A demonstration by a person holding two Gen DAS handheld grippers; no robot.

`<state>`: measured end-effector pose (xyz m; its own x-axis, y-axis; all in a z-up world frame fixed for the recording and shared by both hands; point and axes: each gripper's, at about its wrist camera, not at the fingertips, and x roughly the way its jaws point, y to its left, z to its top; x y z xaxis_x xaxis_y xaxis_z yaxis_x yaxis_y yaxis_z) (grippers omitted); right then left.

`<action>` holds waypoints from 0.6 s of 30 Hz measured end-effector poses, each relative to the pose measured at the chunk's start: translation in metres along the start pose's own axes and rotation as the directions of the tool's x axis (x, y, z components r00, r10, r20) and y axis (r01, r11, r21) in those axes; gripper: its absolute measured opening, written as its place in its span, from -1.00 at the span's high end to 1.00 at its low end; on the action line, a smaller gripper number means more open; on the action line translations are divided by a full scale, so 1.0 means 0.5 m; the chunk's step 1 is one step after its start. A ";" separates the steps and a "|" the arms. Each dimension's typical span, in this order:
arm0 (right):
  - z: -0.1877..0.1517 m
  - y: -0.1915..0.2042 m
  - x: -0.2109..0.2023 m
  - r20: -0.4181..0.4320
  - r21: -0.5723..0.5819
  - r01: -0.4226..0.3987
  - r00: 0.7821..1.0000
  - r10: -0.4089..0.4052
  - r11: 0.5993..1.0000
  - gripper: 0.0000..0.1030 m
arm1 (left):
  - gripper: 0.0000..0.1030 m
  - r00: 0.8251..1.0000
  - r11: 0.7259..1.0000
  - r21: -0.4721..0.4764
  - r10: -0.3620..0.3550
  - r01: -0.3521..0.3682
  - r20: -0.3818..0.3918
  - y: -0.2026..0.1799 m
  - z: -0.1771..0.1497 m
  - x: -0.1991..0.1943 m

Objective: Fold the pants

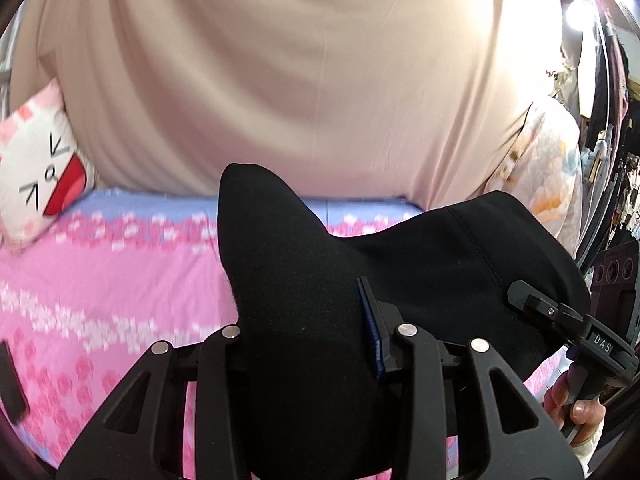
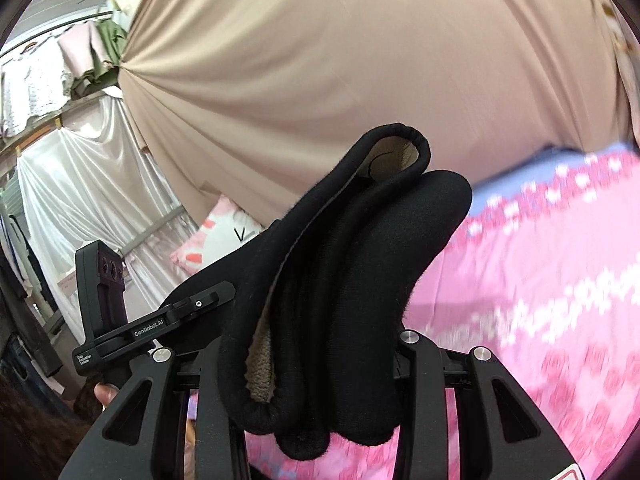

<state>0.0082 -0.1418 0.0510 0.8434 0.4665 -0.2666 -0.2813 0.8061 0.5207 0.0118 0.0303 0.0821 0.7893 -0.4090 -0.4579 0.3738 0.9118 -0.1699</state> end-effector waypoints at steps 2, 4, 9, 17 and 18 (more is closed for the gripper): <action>0.022 0.002 0.003 0.024 -0.013 -0.003 1.000 0.004 1.000 0.33 | 0.32 1.000 1.000 0.012 -0.003 0.002 0.023 0.000 0.018 -0.001; 0.043 0.005 0.008 0.041 -0.028 -0.005 0.999 0.006 1.000 0.33 | 0.32 0.999 1.000 0.020 -0.001 0.000 0.047 -0.003 0.037 0.003; 0.084 -0.002 0.033 0.067 -0.045 -0.010 0.998 0.013 0.999 0.33 | 0.32 0.997 0.999 0.035 0.011 -0.014 0.079 -0.004 0.074 0.023; 0.135 -0.031 0.082 0.085 -0.041 -0.011 0.996 0.014 0.999 0.33 | 0.31 0.994 0.998 0.056 0.029 -0.035 0.102 0.003 0.126 0.080; 0.139 -0.036 0.088 0.083 -0.040 -0.010 0.996 0.013 0.999 0.33 | 0.31 0.994 0.998 0.058 0.033 -0.039 0.101 0.003 0.131 0.089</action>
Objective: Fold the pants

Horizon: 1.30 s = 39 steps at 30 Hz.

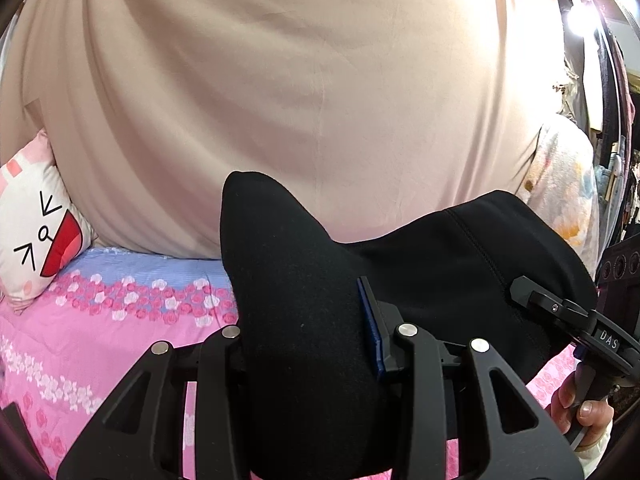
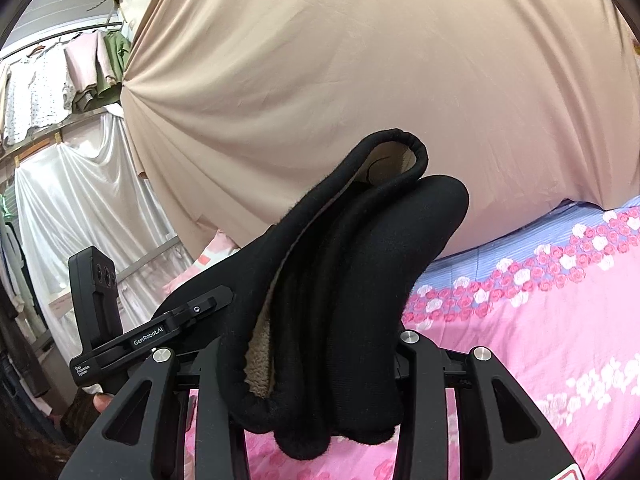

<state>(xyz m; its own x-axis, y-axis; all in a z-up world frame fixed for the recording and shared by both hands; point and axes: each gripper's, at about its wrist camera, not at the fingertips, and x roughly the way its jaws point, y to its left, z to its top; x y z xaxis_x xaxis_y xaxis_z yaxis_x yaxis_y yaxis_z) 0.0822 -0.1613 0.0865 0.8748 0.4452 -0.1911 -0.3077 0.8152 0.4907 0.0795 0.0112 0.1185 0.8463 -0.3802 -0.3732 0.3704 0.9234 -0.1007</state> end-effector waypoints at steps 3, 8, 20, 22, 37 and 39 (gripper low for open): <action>0.012 -0.022 0.028 -0.007 0.008 0.007 1.000 -0.007 1.000 0.33 | 0.31 1.000 1.000 0.009 0.012 -0.012 -0.013 0.001 0.009 0.037; 0.027 -0.063 0.082 -0.023 0.021 0.023 0.999 -0.022 1.000 0.33 | 0.31 0.998 0.999 0.012 0.038 -0.037 -0.048 0.012 0.017 0.110; 0.018 -0.168 0.208 -0.063 0.064 0.069 0.996 -0.065 0.996 0.33 | 0.31 0.990 0.997 0.023 0.079 -0.077 -0.121 0.044 0.021 0.276; 0.012 -0.186 0.228 -0.069 0.070 0.077 0.995 -0.072 0.995 0.33 | 0.31 0.988 0.996 0.022 0.085 -0.082 -0.131 0.053 0.017 0.300; -0.044 -0.315 0.355 -0.125 0.120 0.128 0.986 -0.113 0.984 0.33 | 0.31 0.965 0.987 0.080 0.153 -0.139 -0.215 0.087 -0.048 0.478; -0.056 -0.333 0.368 -0.138 0.134 0.137 0.983 -0.119 0.981 0.33 | 0.31 0.958 0.986 0.083 0.158 -0.142 -0.240 0.092 -0.063 0.503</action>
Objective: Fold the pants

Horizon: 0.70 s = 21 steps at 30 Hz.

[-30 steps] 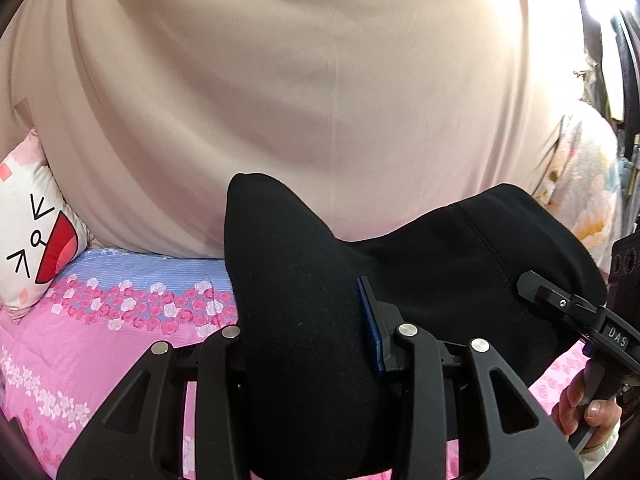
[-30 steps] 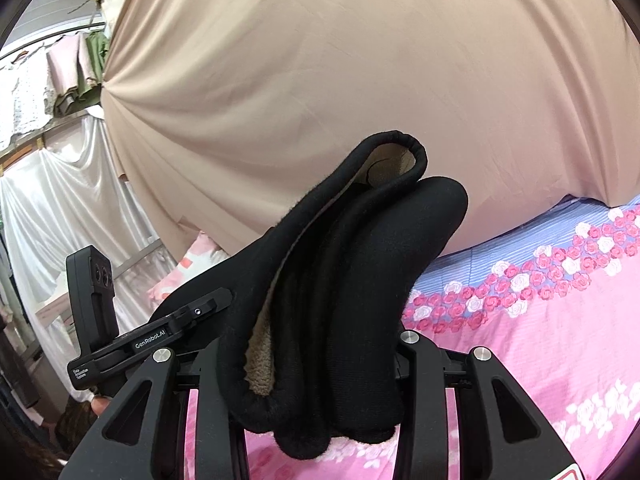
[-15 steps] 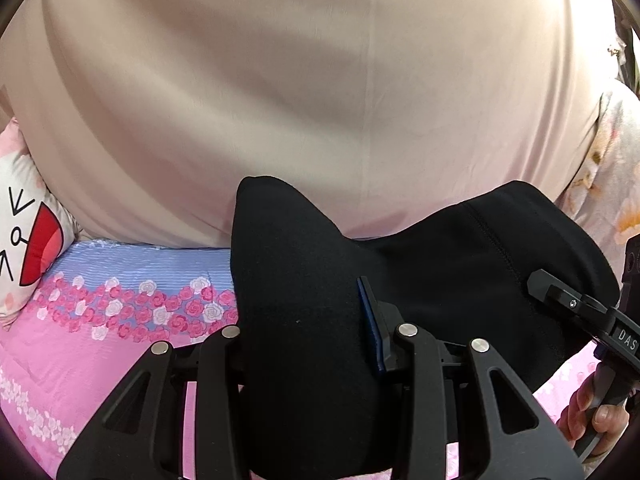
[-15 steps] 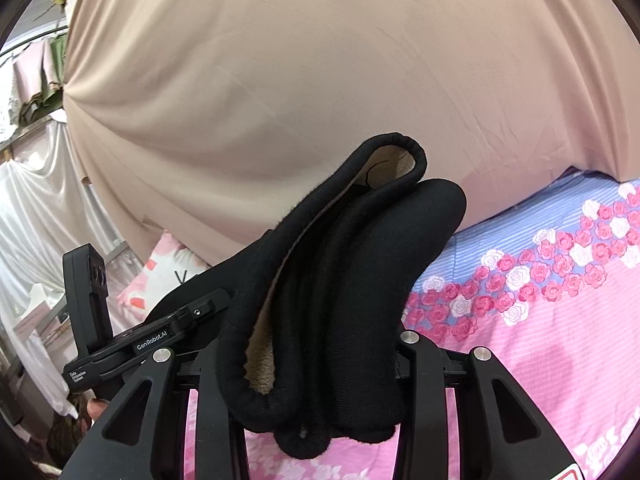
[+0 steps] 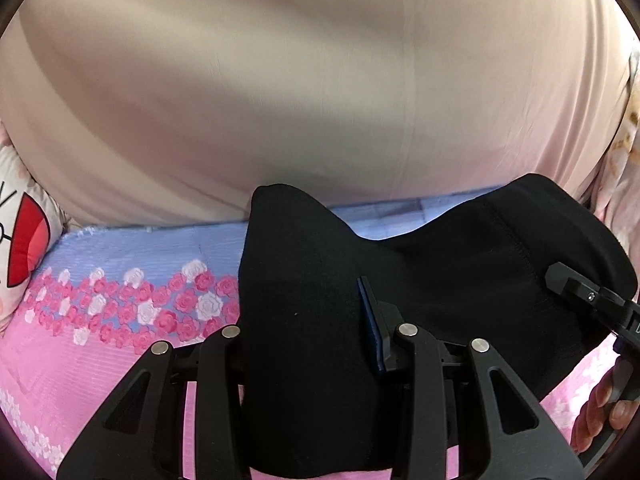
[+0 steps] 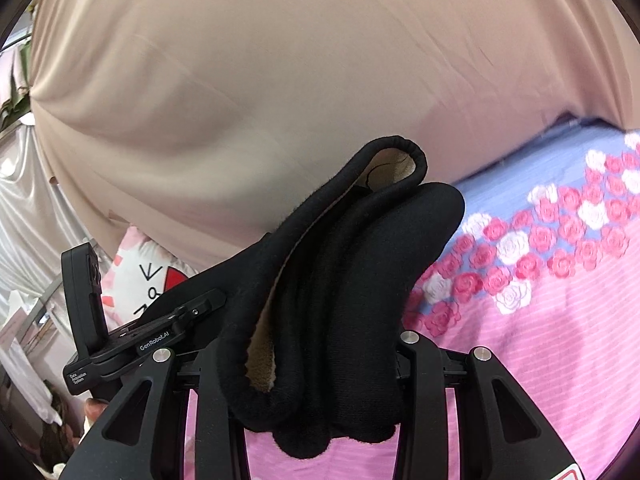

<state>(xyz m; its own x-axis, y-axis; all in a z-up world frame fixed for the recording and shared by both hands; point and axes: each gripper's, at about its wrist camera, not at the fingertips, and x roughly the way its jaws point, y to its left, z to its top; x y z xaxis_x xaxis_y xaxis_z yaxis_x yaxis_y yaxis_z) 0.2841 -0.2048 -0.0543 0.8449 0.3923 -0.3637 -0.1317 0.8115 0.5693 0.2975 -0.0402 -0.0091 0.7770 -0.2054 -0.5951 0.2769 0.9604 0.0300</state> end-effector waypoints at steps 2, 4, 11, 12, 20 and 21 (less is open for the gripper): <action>-0.010 -0.016 0.015 -0.018 0.018 0.007 1.000 -0.006 1.000 0.33 | 0.31 1.000 1.000 0.001 0.005 -0.005 -0.018 0.001 -0.009 0.022; -0.021 -0.029 0.028 -0.022 0.019 0.016 1.000 -0.016 1.000 0.33 | 0.31 0.999 1.000 0.002 0.019 -0.019 -0.034 0.001 -0.017 0.040; -0.039 -0.074 0.044 -0.039 0.079 0.031 0.999 -0.028 0.996 0.30 | 0.20 0.999 0.999 0.002 0.032 -0.032 -0.021 0.010 -0.031 0.062; -0.043 -0.082 0.048 -0.047 0.091 0.040 0.998 -0.036 0.995 0.27 | 0.16 0.999 0.999 0.004 0.039 -0.039 -0.028 0.010 -0.038 0.068; -0.067 -0.115 0.079 -0.161 0.163 0.106 0.984 -0.080 0.981 0.15 | 0.00 0.993 0.996 0.022 0.086 -0.084 -0.076 0.024 -0.086 0.108; -0.068 -0.117 0.079 -0.159 0.162 0.106 0.984 -0.080 0.981 0.18 | 0.02 0.994 0.997 0.018 0.082 -0.081 -0.075 0.024 -0.085 0.106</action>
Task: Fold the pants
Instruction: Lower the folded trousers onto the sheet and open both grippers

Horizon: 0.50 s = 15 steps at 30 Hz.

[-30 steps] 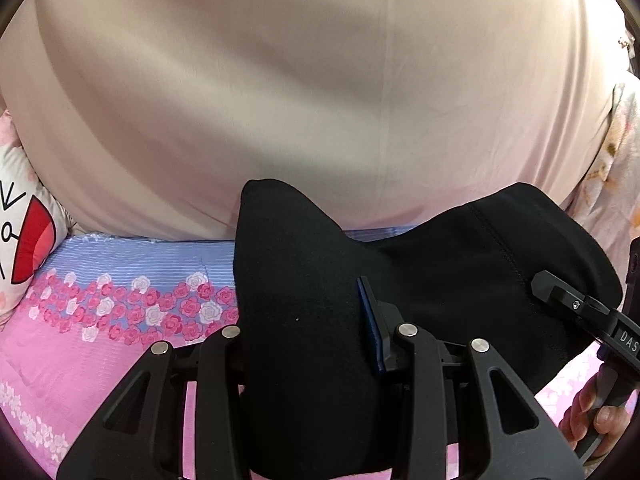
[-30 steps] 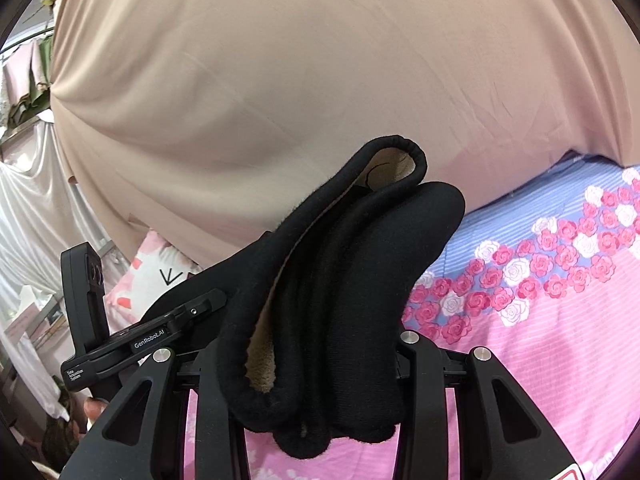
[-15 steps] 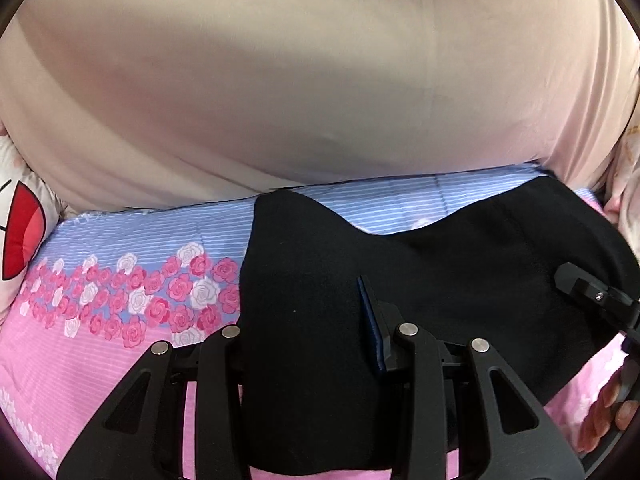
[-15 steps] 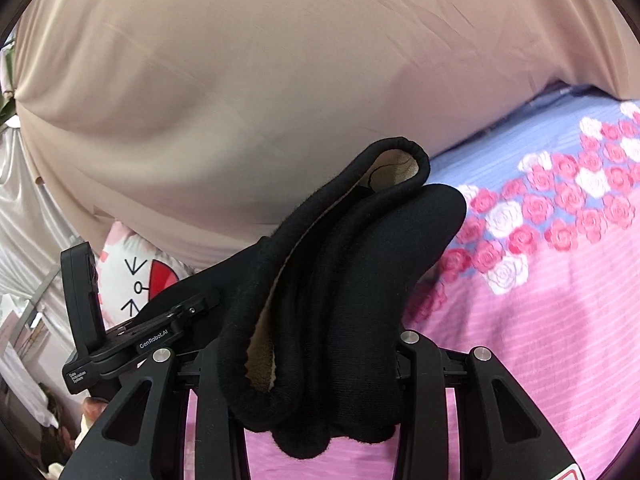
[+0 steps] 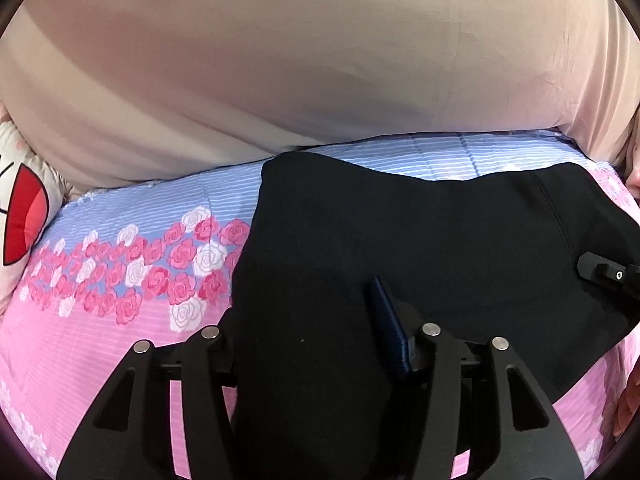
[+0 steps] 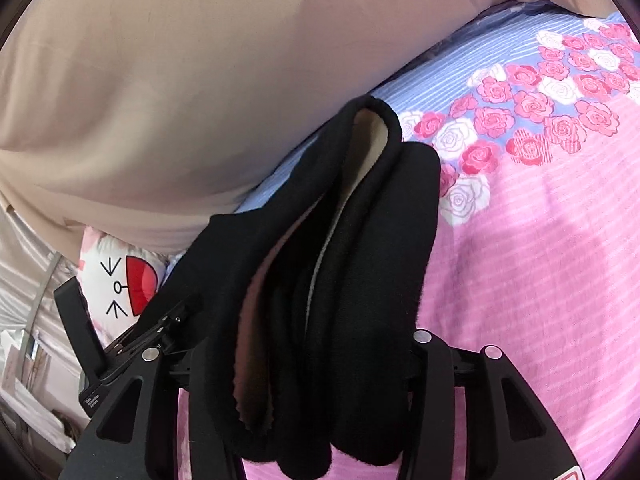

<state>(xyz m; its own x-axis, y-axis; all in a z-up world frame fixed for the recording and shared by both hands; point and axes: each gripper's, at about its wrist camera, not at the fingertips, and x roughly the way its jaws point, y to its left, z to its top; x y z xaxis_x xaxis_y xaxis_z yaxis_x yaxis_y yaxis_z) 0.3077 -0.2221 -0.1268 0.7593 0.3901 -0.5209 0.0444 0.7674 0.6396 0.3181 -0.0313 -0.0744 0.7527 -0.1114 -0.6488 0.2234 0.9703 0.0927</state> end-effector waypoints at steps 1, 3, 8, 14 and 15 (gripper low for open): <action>0.000 0.004 -0.002 0.007 -0.007 -0.002 1.000 0.002 1.000 0.22 | 0.11 1.000 1.000 -0.003 -0.003 0.003 0.004 0.000 0.003 -0.005; 0.001 0.022 -0.008 0.033 -0.034 -0.011 0.999 0.012 0.999 0.30 | 0.28 1.000 1.000 -0.005 -0.016 0.016 0.021 0.004 0.016 -0.023; 0.029 0.104 -0.084 0.170 -0.144 -0.089 0.979 0.114 0.985 0.31 | 0.43 0.983 0.999 -0.052 0.014 -0.005 0.181 0.040 0.069 -0.119; 0.007 0.019 -0.054 0.022 -0.005 0.110 0.994 -0.110 0.994 0.04 | 0.09 0.999 0.994 -0.107 0.038 -0.036 0.011 0.090 0.027 -0.072; -0.003 -0.013 -0.061 0.005 0.063 0.138 0.990 -0.139 0.988 0.03 | 0.09 1.000 0.992 -0.128 0.016 -0.018 -0.022 0.104 0.011 -0.067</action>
<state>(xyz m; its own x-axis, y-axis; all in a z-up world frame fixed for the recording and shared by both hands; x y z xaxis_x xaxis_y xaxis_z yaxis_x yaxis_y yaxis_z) 0.2830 -0.2384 -0.1160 0.7492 0.2771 -0.6016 0.1895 0.7806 0.5956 0.3080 0.0217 -0.0436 0.7422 -0.0913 -0.6639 0.1281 0.9917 0.0068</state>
